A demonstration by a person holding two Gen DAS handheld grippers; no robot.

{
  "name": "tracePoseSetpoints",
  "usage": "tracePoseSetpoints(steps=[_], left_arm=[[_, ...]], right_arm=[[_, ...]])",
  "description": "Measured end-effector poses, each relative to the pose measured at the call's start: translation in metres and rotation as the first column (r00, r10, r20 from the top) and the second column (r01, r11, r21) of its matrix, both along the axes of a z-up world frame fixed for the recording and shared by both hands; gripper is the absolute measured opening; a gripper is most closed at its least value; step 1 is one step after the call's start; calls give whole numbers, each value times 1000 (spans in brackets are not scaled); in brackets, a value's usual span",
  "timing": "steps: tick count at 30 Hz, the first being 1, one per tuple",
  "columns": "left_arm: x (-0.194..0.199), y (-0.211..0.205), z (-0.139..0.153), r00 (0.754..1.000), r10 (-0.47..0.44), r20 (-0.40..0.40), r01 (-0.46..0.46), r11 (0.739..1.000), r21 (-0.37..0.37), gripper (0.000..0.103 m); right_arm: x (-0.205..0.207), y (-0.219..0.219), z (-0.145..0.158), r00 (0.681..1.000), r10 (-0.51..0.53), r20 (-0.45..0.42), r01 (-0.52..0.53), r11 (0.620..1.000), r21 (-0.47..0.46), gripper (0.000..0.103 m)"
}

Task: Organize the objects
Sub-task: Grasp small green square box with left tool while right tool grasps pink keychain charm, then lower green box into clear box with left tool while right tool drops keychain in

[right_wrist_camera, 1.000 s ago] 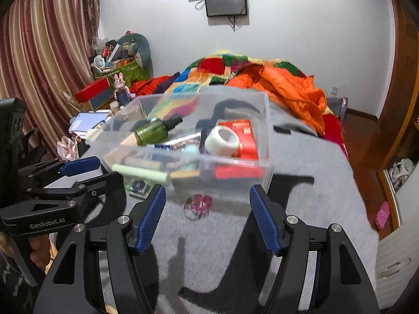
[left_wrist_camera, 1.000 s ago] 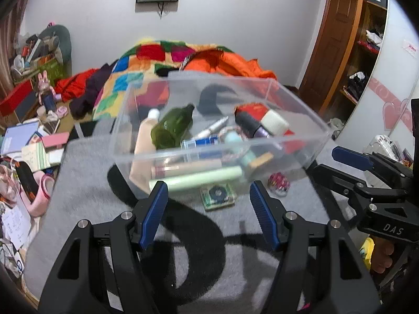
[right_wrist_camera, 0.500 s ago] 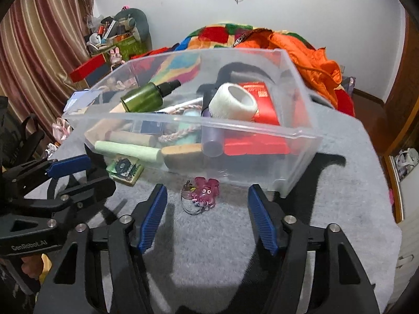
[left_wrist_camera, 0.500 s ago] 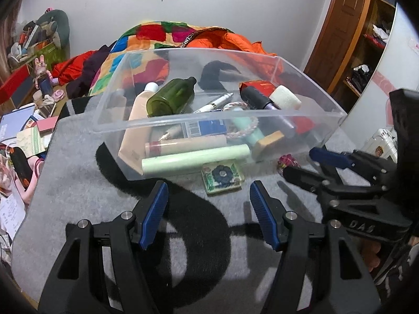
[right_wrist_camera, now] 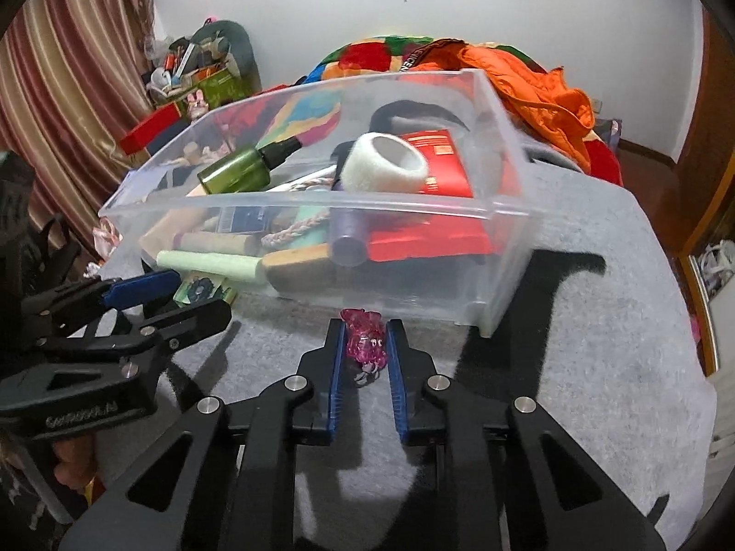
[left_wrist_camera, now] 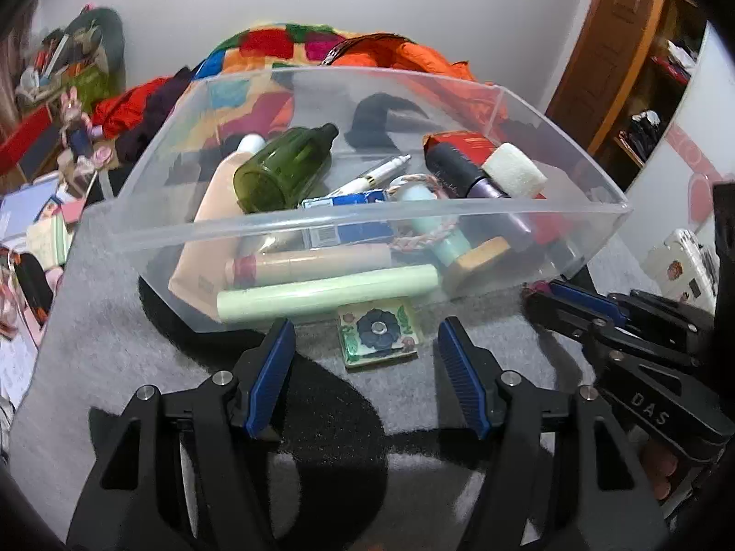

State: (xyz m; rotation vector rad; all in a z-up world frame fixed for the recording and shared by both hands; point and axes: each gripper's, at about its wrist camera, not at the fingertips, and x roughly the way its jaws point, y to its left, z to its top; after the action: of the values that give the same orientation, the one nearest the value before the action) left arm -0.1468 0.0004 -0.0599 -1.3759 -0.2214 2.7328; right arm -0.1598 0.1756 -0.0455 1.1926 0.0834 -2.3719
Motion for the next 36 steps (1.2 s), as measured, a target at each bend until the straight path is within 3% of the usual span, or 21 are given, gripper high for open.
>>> tracePoseSetpoints(steps=[4, 6, 9, 14, 20, 36], left_arm=[[-1, 6, 0, 1000, -6, -4, 6, 1000, -5, 60], [-1, 11, -1, 1000, -18, -7, 18, 999, -29, 43], [1, 16, -1, 1000, -22, -17, 21, 998, -54, 36], [6, 16, 1, 999, -33, -26, 33, 999, -23, 34], [20, 18, 8, 998, -30, -48, 28, 999, -41, 33], [43, 23, 64, 980, -43, -195, 39, 999, -26, 33]], right_arm=[[1, 5, 1, 1000, -7, -2, 7, 1000, -16, 13], [2, 6, 2, 1000, -4, -4, 4, 1000, -25, 13], [5, 6, 4, 1000, 3, -12, -3, 1000, -31, 13], [10, 6, 7, 1000, 9, -24, -9, 999, -34, 13], [17, 7, 17, 999, 14, -49, -16, 999, -45, 13], [32, 11, 56, 988, 18, -155, -29, 997, -70, 12]])
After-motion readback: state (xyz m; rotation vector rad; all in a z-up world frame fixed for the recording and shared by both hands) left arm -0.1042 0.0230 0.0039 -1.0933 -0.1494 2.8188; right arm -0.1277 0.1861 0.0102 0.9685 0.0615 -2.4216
